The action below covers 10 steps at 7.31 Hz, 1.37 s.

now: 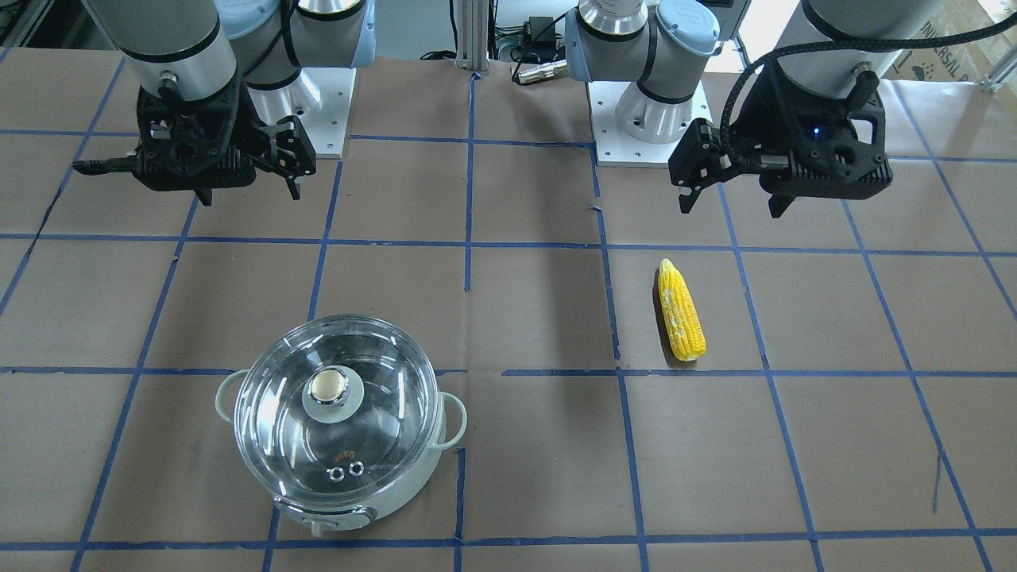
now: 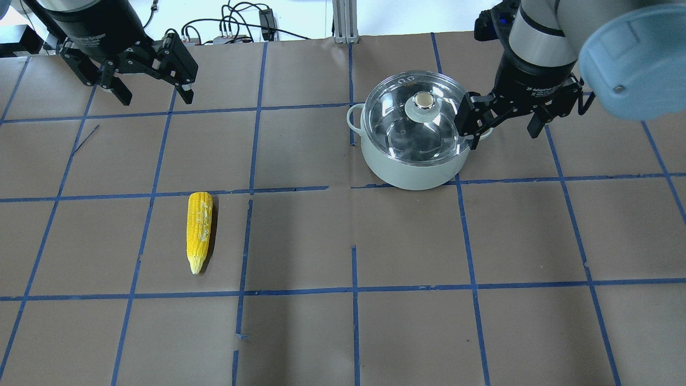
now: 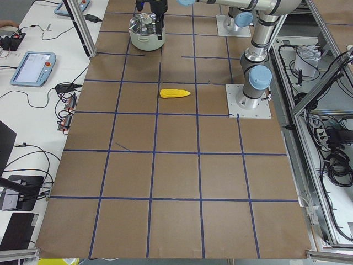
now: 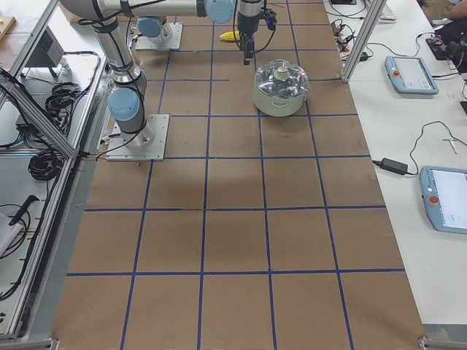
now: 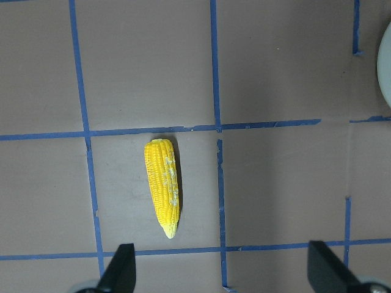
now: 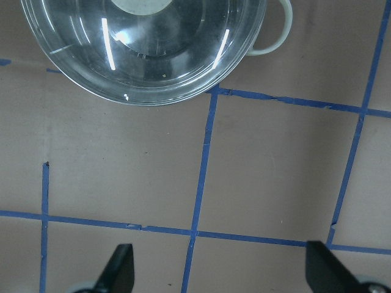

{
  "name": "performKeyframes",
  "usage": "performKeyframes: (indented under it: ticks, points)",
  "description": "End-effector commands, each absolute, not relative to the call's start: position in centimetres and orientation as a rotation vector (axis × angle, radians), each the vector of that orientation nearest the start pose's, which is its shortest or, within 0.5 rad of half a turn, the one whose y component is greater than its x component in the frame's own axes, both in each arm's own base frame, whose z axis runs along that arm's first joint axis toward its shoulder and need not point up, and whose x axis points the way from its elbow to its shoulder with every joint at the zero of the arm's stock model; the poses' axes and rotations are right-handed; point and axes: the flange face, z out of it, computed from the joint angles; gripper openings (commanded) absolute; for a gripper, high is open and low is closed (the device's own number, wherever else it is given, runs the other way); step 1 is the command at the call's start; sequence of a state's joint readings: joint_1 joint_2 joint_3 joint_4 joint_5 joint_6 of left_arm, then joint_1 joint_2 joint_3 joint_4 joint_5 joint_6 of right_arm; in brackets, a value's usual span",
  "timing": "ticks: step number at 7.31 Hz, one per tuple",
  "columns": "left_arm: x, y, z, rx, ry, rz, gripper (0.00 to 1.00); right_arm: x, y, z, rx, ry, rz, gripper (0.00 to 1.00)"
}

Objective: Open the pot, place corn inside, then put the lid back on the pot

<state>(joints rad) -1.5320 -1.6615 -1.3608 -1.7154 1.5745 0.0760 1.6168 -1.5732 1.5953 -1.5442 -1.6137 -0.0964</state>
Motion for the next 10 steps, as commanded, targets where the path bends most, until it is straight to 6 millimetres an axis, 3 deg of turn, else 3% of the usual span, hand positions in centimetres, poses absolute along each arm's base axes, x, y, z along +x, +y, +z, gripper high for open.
performKeyframes:
  ticks: [1,4,6,9,10]
  points:
    - [-11.7,-52.5,52.8,0.096,3.138,0.041,1.0,16.0,-48.9,48.3,-0.235,3.162,-0.013,0.99]
    - [-11.4,-52.6,51.9,0.077,3.136,0.053,1.0,17.3,-55.5,42.2,-0.263,3.155,-0.114,0.99]
    - [-11.4,-52.9,51.6,0.063,3.136,0.061,1.0,17.6,-58.2,39.0,-0.258,3.153,-0.143,0.99]
    - [-11.5,-53.1,51.2,0.068,3.138,0.07,1.0,21.1,-59.2,37.1,-0.34,3.137,-0.221,0.99]
    - [-11.5,-52.9,51.4,0.068,3.138,0.065,1.0,21.2,-60.5,37.7,-0.34,3.138,-0.243,0.99]
